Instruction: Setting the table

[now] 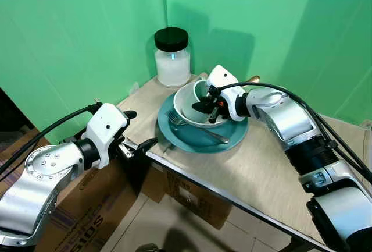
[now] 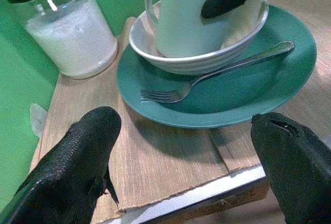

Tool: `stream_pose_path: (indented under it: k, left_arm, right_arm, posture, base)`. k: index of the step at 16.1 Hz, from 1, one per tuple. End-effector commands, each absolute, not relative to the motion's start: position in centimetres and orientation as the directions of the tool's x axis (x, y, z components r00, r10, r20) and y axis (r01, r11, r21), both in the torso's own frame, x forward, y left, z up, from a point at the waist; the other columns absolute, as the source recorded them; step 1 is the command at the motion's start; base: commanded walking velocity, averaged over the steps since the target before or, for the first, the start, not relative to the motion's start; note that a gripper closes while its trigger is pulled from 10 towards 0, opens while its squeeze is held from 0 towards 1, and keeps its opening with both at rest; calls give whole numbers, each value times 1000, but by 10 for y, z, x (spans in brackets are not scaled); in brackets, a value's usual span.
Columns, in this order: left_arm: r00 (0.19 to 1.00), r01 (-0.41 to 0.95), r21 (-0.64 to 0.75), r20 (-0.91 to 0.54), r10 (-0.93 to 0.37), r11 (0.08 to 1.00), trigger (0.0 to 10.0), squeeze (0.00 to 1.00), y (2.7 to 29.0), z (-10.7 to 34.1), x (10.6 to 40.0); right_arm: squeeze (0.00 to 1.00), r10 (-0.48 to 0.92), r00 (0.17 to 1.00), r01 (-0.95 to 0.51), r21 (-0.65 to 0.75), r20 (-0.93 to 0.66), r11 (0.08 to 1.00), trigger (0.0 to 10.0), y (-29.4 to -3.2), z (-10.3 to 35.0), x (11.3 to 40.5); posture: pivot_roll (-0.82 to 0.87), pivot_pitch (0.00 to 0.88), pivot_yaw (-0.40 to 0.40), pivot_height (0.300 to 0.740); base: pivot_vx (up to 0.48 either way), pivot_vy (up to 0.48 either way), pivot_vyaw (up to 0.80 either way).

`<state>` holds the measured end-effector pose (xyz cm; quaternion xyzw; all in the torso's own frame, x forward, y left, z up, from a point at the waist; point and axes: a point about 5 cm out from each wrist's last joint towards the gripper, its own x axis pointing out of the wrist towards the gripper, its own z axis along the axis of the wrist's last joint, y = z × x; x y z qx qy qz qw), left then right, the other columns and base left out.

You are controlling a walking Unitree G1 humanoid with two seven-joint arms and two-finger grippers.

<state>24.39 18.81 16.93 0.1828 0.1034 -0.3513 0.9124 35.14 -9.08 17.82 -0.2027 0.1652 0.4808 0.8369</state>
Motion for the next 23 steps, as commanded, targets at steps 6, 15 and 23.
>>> stream_pose_path:
  k: [6, 15, 23]
  left_arm:
    - [789, 613, 259, -168, -590, 746, 10000, 0, 171, 186, 247]
    - [918, 393, 246, -55, -392, 886, 10000, 0, 141, 177, 253]
    - [958, 283, 186, -17, -285, 941, 10000, 0, 150, 180, 249]
  right_arm:
    - [0, 711, 699, -706, -228, -73, 670, 0, -124, 257, 331]
    - [0, 316, 946, -309, -98, 73, 946, 10000, -161, 209, 239]
    - [0, 283, 958, -278, -86, 46, 957, 10000, -150, 197, 241]
  posture:
    - [97, 0, 18, 740]
    - [39, 0, 27, 740]
    - [102, 0, -32, 740]
  base:
    - [0, 0, 0]
    - [0, 0, -178]
    - [0, 0, -789]
